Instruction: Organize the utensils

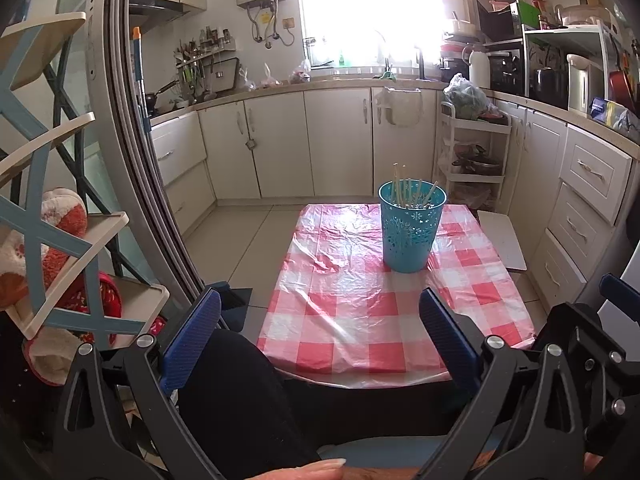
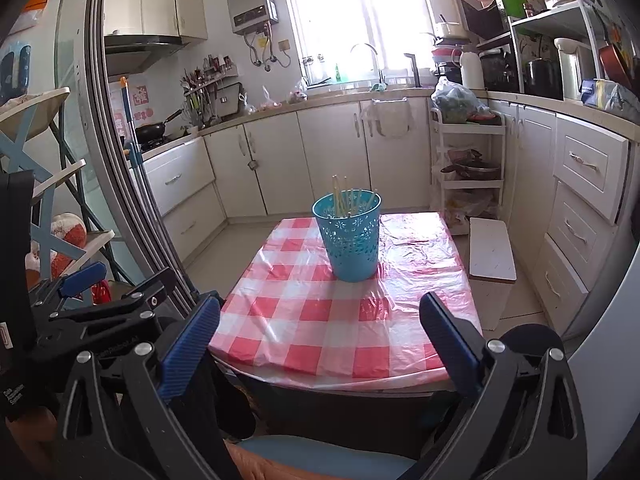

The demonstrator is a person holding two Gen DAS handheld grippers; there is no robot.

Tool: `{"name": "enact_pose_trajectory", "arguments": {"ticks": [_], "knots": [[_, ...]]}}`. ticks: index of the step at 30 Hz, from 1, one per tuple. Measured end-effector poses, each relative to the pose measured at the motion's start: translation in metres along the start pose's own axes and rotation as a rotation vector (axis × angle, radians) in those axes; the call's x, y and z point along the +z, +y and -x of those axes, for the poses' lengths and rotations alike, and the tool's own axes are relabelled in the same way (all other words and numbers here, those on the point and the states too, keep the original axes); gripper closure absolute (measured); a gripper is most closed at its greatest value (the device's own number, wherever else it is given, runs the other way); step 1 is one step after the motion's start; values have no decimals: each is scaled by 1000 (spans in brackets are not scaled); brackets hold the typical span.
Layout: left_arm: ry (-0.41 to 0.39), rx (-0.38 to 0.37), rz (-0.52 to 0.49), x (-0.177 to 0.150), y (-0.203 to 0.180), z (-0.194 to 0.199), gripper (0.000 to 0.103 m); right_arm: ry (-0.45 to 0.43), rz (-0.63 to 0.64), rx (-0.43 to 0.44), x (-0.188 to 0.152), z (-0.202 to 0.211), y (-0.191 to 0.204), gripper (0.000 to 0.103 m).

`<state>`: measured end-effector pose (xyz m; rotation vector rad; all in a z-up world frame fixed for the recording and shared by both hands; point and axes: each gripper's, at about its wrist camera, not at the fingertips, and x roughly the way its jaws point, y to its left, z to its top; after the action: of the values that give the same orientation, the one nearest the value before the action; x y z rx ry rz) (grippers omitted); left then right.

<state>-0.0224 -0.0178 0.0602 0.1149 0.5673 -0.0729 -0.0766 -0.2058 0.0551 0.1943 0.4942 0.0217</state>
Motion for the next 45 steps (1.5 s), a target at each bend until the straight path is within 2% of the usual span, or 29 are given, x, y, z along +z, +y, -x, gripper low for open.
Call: {"name": "enact_pose_trajectory", "arguments": {"ticks": [45], "knots": [[-16,19,3,-1,4,5,8,10,35,-17,-1,2,5,7]]}}
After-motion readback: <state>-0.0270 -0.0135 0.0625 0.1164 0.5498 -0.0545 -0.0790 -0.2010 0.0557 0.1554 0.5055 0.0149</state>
